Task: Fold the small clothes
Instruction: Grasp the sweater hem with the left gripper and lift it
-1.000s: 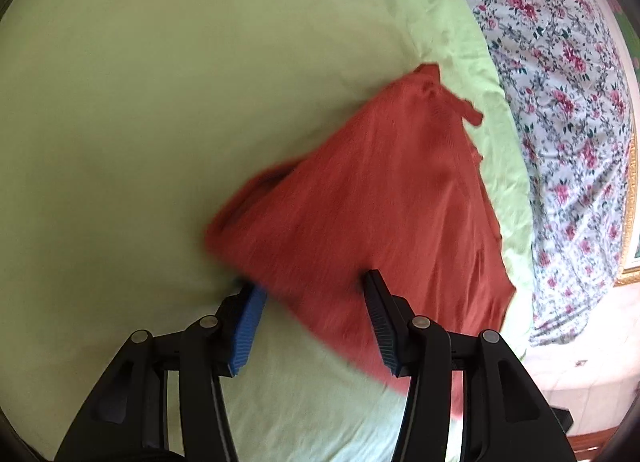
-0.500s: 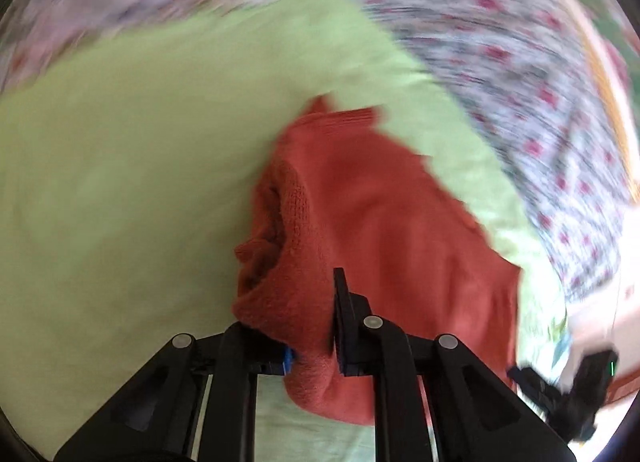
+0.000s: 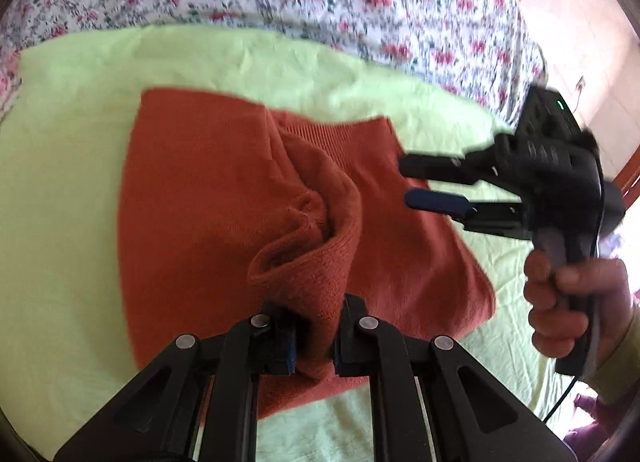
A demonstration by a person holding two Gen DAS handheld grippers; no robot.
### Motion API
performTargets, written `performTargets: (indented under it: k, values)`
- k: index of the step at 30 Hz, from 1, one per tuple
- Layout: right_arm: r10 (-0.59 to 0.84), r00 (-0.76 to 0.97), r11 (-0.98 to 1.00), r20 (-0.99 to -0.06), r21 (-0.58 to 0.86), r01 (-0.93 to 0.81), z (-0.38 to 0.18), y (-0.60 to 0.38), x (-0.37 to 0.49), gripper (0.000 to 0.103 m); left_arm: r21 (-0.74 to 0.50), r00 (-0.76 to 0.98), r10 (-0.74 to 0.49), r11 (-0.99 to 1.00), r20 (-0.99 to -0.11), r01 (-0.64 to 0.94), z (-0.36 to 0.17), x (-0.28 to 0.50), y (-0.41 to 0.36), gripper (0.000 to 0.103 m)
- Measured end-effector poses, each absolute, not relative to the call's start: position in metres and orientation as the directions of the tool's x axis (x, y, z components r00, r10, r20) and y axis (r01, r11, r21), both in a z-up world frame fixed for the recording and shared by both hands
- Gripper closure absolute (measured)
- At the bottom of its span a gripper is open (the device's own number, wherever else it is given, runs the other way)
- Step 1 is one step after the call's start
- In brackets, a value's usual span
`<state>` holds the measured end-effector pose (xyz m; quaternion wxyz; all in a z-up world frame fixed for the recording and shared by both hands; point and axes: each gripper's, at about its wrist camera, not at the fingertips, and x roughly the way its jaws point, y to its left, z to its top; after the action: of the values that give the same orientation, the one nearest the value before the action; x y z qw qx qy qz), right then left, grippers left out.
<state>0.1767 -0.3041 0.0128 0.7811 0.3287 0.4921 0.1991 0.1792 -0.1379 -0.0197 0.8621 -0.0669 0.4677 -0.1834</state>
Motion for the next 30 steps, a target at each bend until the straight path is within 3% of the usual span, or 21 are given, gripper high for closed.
performTargets:
  k: [5,13,14,16,25,30]
  values:
    - [0.718,0.354,0.636,-0.599,0.771,0.015,-0.006,-0.283,0.194,0.046,-0.220,0.498,-0.343,0.931,-0.797,0.291,-0.021,0.175,-0.145,0.093]
    - [0.718,0.258,0.682,-0.647,0.727,-0.075,-0.018,-0.228,0.258,0.046,-0.191,0.506,-0.345,0.924,-0.790,0.331,-0.020,0.167,-0.144,0.094]
    - [0.708,0.246,0.695,-0.662,0.715,-0.076,-0.021,-0.222,0.265,0.049,-0.189,0.505,-0.346,0.923,-0.791,0.336,-0.020,0.167,-0.145,0.094]
    - [0.673,0.234,0.734,-0.701,0.673,-0.095,-0.024,-0.214,0.275,0.088,-0.183,0.507,-0.346,0.921,-0.790,0.344,-0.016,0.165,-0.146,0.094]
    - [0.660,0.359,0.744,-0.660,0.640,-0.192,0.039,-0.265,0.248,0.088,-0.249,0.478,-0.484,0.845,-0.733,0.474,0.013,0.153,-0.187,0.094]
    - [0.604,0.391,0.786,-0.694,0.601,-0.148,0.029,-0.313,0.234,0.088,-0.268,0.422,-0.523,0.806,-0.741,0.528,-0.002,0.153,-0.229,0.094]
